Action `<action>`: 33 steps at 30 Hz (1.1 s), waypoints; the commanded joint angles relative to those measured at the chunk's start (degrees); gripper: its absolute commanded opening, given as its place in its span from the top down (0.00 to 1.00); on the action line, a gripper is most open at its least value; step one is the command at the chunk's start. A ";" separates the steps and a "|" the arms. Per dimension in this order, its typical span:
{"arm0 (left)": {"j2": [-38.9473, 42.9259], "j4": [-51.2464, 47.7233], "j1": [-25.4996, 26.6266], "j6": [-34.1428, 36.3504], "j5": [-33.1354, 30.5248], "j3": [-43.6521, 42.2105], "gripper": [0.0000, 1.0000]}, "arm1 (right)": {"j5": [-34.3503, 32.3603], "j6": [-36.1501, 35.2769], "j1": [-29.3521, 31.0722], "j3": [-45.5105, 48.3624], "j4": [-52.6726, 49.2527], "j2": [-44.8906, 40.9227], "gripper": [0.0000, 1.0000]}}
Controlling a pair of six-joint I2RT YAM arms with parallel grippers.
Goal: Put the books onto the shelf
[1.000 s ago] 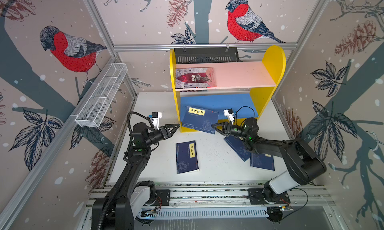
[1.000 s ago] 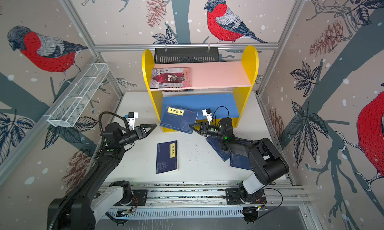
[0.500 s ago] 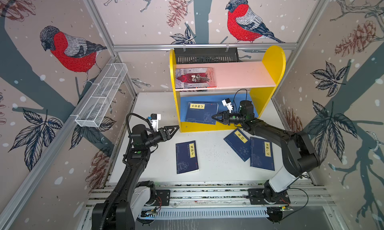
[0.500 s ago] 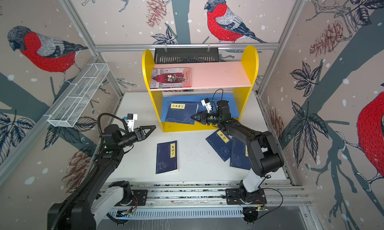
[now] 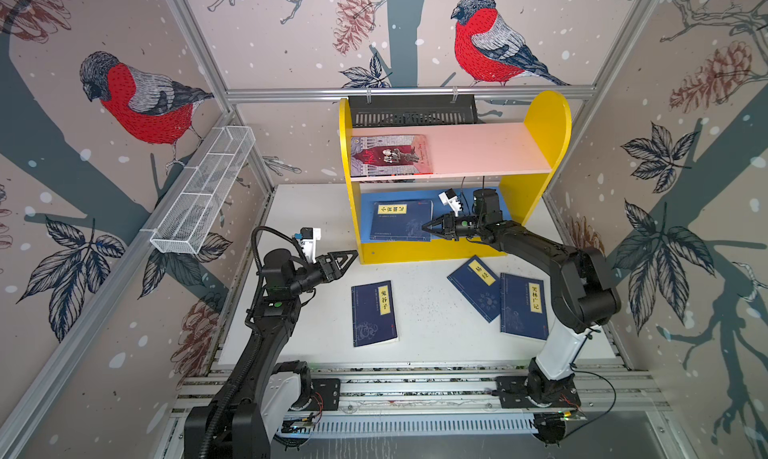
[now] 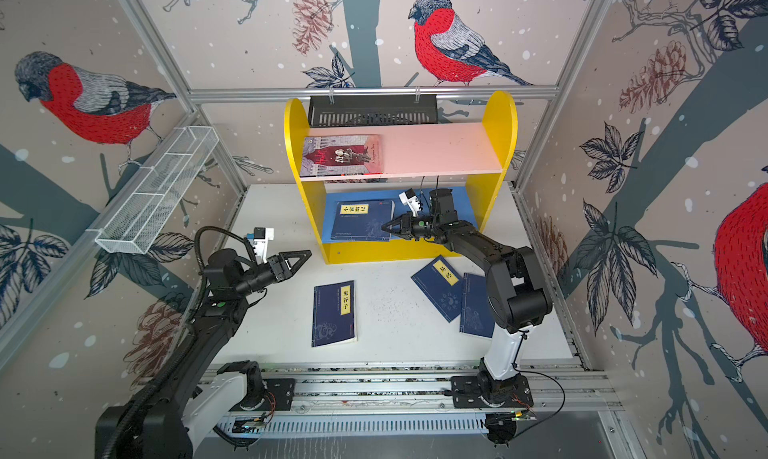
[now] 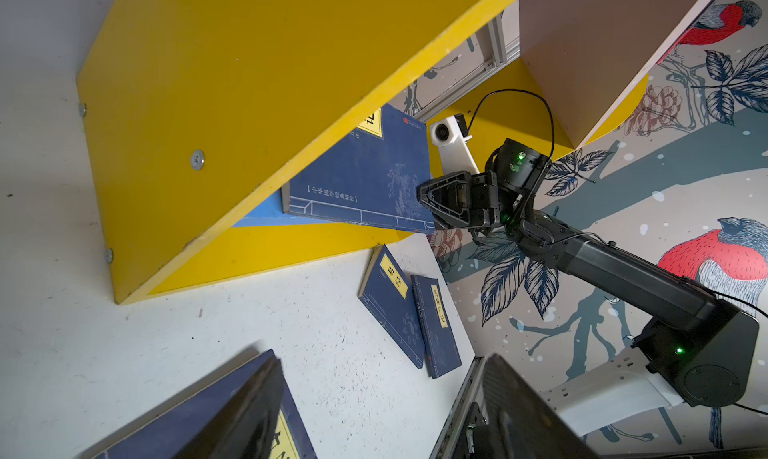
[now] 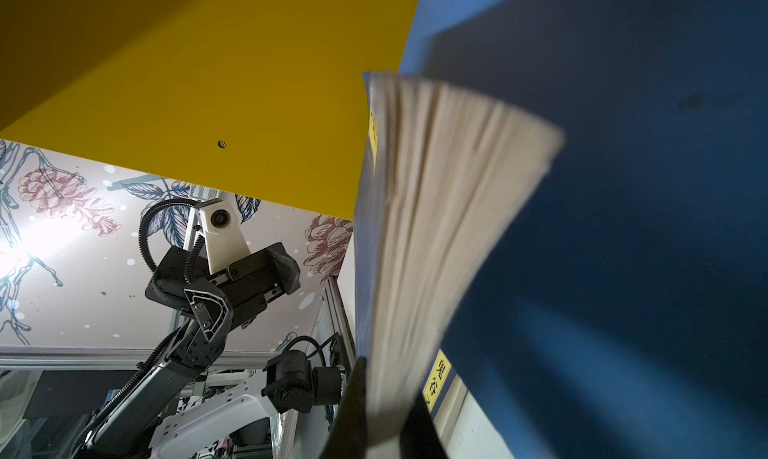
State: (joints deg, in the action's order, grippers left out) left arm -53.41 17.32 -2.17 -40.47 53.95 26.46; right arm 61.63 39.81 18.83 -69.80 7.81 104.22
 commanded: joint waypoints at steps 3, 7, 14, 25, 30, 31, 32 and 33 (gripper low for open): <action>0.34 0.52 -0.25 0.60 0.10 -0.19 0.23 | 0.96 -4.03 0.03 -3.29 -3.15 2.13 0.92; 0.66 0.52 -0.32 0.64 0.10 -0.33 0.23 | 0.12 -5.97 0.00 -5.90 -6.43 3.81 0.83; 0.89 0.43 -0.41 0.63 0.10 -0.62 0.22 | -7.88 -11.99 -0.07 -9.37 -16.06 3.80 0.47; 0.59 0.43 -0.37 0.65 0.05 -0.77 0.22 | -26.20 -16.17 -0.19 -12.61 -24.15 2.47 0.36; 0.51 0.32 -0.41 0.76 0.02 -0.76 0.22 | -28.36 -16.48 -0.11 -14.32 -24.58 3.34 0.35; 0.53 0.34 -0.45 0.79 0.01 -0.79 0.22 | -28.04 -16.52 0.05 -14.81 -24.73 3.72 0.35; 0.61 0.39 -0.42 0.80 0.02 -0.75 0.22 | -27.89 -16.59 0.21 -15.28 -24.90 3.99 0.35; 0.59 0.34 -0.45 0.79 0.01 -0.79 0.22 | -27.62 -16.76 0.46 -15.84 -25.16 4.43 0.35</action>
State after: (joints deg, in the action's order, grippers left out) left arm -52.90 17.28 -2.48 -40.23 53.87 25.74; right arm 37.36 24.03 18.87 -84.75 -13.37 107.66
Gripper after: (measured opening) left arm 0.784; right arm 0.648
